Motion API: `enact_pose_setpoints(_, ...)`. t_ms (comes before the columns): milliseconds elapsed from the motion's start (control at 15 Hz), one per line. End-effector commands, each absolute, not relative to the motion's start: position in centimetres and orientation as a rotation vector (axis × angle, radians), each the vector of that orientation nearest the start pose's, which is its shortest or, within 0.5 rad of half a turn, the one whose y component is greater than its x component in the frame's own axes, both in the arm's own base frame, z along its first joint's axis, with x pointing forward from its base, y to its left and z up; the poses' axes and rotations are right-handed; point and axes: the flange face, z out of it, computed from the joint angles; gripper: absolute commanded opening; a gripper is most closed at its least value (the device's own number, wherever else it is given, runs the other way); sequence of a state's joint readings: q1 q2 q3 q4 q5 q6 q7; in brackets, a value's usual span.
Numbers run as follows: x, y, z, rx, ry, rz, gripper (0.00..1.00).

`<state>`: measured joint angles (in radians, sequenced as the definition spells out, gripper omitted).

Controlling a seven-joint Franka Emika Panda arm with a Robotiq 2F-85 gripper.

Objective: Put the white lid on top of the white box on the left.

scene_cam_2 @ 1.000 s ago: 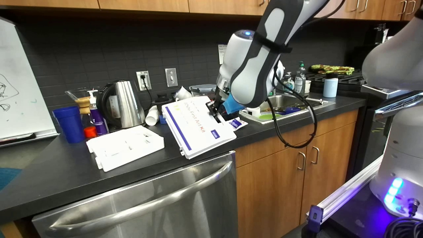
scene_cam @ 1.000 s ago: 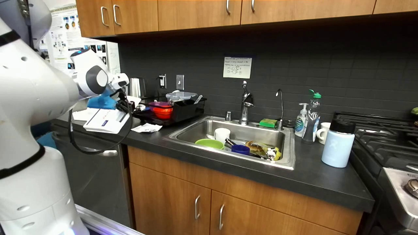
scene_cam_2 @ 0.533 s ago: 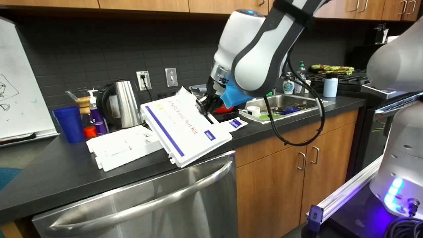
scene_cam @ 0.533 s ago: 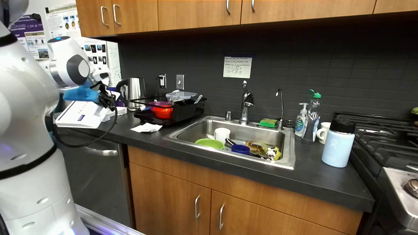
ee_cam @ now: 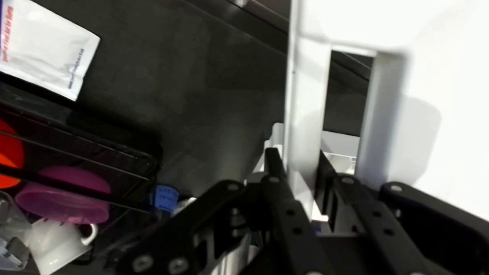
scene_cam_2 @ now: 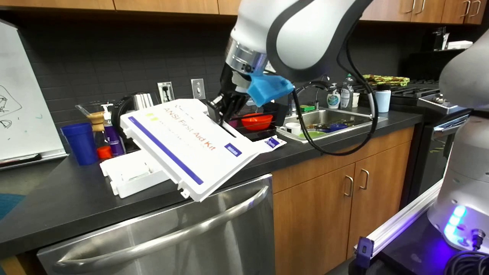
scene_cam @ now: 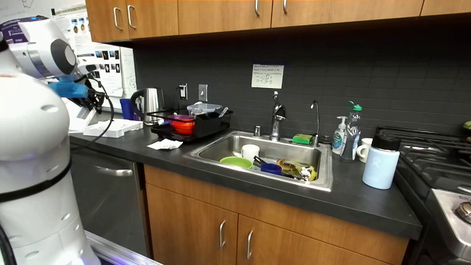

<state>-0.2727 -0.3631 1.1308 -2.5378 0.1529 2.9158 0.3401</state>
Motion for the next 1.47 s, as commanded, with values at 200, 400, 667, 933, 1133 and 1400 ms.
enact_pose_setpoints(200, 32.1, 39.6, 45.8, -2.748, -0.780, -0.952, 0.06)
enact_pose_setpoints(400, 33.1, 40.1, 47.6, -2.732, -0.831, -0.961, 0.06)
enact_pose_setpoints(667, 34.0, 41.2, 48.6, -2.732, -0.945, -0.948, 0.06)
enact_pose_setpoints(933, 34.3, 42.8, 48.9, -2.703, -1.095, -0.922, 0.06)
enact_pose_setpoints(1133, 34.6, 43.8, 48.9, -2.682, -1.189, -0.888, 0.06)
enact_pose_setpoints(1400, 35.2, 44.7, 48.3, -2.675, -1.289, -0.872, 0.06)
